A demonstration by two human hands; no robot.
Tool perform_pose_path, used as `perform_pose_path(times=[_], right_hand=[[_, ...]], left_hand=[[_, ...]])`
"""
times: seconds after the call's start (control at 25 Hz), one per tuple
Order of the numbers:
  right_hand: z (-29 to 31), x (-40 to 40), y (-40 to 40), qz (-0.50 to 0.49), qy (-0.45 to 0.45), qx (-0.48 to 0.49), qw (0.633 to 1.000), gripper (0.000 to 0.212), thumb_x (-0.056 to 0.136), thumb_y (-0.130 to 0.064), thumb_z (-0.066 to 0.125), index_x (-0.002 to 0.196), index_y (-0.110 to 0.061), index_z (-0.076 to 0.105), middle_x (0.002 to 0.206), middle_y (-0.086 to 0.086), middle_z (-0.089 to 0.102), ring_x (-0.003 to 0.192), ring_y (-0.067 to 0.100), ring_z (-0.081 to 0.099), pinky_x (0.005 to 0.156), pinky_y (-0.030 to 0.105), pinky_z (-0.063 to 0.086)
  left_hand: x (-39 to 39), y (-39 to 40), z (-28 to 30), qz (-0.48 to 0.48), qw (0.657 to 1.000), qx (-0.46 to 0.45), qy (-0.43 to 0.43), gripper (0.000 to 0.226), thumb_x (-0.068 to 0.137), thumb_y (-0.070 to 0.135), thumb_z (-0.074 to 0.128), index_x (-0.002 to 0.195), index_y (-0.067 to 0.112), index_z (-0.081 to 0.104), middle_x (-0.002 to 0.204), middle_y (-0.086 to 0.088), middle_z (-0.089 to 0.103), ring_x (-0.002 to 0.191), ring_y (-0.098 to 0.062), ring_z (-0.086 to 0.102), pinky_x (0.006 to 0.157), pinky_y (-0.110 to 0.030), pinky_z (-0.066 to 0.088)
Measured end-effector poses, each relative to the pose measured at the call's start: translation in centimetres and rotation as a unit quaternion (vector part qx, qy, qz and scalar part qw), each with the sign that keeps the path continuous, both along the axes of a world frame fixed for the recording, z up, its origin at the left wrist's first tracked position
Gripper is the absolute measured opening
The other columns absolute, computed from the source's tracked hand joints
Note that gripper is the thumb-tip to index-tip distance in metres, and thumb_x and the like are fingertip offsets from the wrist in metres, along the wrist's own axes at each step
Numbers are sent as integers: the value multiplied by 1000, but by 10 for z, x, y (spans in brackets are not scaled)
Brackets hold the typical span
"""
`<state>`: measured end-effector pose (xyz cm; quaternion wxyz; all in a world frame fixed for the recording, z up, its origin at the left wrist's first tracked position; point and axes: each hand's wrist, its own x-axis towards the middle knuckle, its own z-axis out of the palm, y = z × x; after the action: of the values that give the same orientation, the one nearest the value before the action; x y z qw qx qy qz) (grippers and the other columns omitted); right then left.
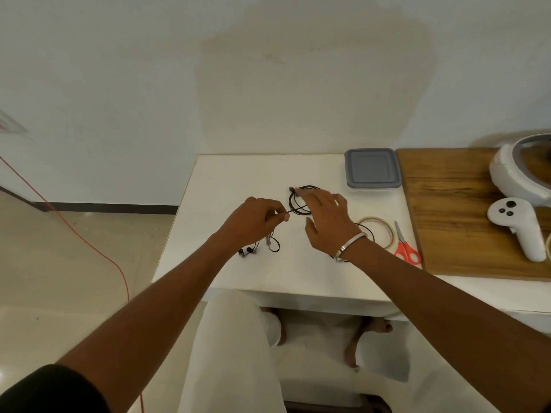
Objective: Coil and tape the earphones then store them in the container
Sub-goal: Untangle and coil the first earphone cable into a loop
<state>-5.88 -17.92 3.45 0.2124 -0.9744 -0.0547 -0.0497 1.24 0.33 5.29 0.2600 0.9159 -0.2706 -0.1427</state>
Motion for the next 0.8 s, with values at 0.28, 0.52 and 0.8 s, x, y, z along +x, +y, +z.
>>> perform_pose_path(times=[0.28, 0.52, 0.8], right_hand=[[0, 13, -1, -21, 23, -44, 999, 30, 95, -10, 42, 118, -22, 57, 86, -6, 68, 87, 16, 63, 104, 34, 17], [-6, 12, -31, -139, 13, -56, 989, 27, 100, -19, 38, 116, -20, 60, 80, 0, 71, 77, 23, 65, 91, 34, 31], [-16, 8, -32, -146, 1, -22, 989, 27, 99, -23, 41, 109, -15, 65, 77, 7, 72, 71, 30, 64, 83, 38, 39]], left_hand=[[-3, 2, 8, -13, 999, -30, 15, 21, 94, 40, 57, 105, 26, 69, 87, 11, 67, 58, 12, 53, 57, -12, 34], [7, 39, -12, 13, 999, 13, 44, 21, 98, 25, 52, 92, 20, 71, 77, 7, 62, 59, -8, 52, 58, -15, 38], [8, 43, -25, 75, 964, 252, 35, 46, 94, 15, 45, 139, 27, 46, 145, 2, 37, 135, -21, 33, 108, -40, 25]])
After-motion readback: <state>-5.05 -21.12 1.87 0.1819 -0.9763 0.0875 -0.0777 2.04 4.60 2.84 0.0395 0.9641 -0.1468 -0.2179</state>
